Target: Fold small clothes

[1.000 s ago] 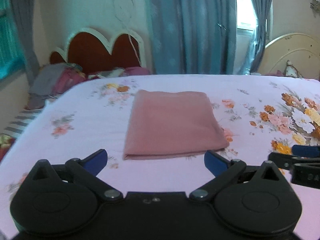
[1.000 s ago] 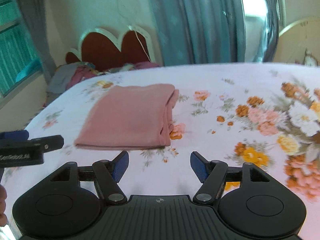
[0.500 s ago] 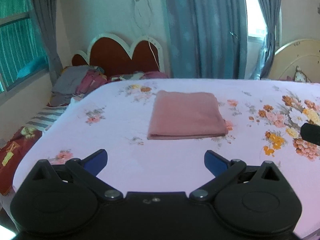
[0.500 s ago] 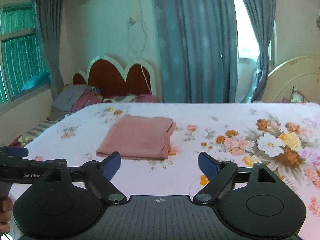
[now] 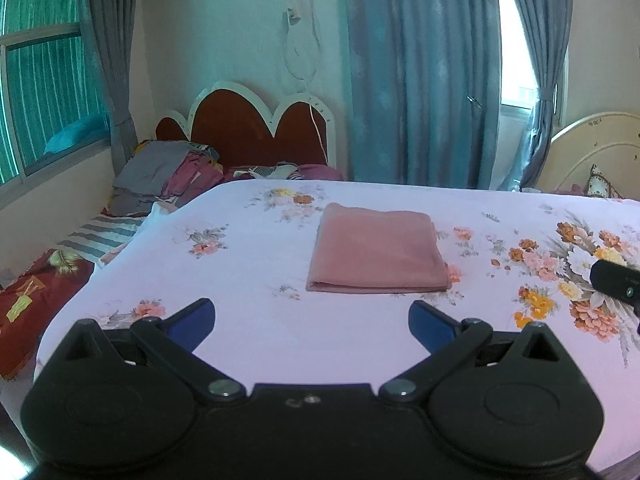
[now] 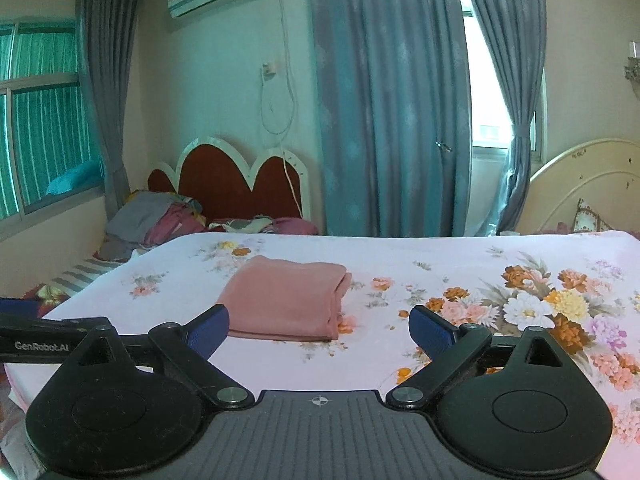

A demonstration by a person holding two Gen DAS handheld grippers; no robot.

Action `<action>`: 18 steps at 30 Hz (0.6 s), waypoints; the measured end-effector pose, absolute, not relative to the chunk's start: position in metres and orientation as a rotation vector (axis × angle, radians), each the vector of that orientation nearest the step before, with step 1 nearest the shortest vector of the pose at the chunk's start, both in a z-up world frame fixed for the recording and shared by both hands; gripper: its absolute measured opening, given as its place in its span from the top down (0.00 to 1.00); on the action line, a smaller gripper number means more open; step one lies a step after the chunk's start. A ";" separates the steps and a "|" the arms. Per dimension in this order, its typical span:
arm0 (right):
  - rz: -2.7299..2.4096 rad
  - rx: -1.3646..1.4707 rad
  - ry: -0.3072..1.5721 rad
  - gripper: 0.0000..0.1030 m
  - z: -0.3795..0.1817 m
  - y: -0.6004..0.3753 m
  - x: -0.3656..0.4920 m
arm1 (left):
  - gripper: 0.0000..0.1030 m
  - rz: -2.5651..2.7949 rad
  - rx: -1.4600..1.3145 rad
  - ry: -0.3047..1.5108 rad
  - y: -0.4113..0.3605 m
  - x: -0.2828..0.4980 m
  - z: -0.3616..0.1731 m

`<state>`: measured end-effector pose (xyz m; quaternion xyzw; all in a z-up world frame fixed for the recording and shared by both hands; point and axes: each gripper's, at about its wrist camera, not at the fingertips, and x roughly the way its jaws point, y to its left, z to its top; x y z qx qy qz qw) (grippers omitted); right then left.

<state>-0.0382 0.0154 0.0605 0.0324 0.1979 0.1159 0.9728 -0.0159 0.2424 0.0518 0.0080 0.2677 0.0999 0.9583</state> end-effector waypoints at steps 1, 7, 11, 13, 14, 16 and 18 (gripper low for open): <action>0.234 0.067 0.400 0.07 0.060 0.015 -0.038 | 0.00 0.203 0.012 0.544 0.244 -0.016 0.052; 0.241 0.074 0.399 0.07 0.060 0.011 -0.038 | 0.00 0.210 0.001 0.552 0.249 -0.019 0.053; 0.242 0.077 0.393 0.07 0.061 0.011 -0.039 | 0.00 0.208 -0.014 0.552 0.251 -0.019 0.054; 0.243 0.075 0.392 0.07 0.060 0.011 -0.039 | 0.00 0.212 -0.012 0.553 0.251 -0.017 0.054; 0.243 0.077 0.394 0.07 0.060 0.011 -0.039 | 0.00 0.213 -0.008 0.553 0.250 -0.018 0.054; 0.245 0.079 0.396 0.07 0.059 0.011 -0.038 | 0.00 0.215 -0.004 0.556 0.250 -0.017 0.053; 0.247 0.077 0.398 0.07 0.059 0.010 -0.037 | 0.00 0.212 -0.007 0.559 0.250 -0.017 0.053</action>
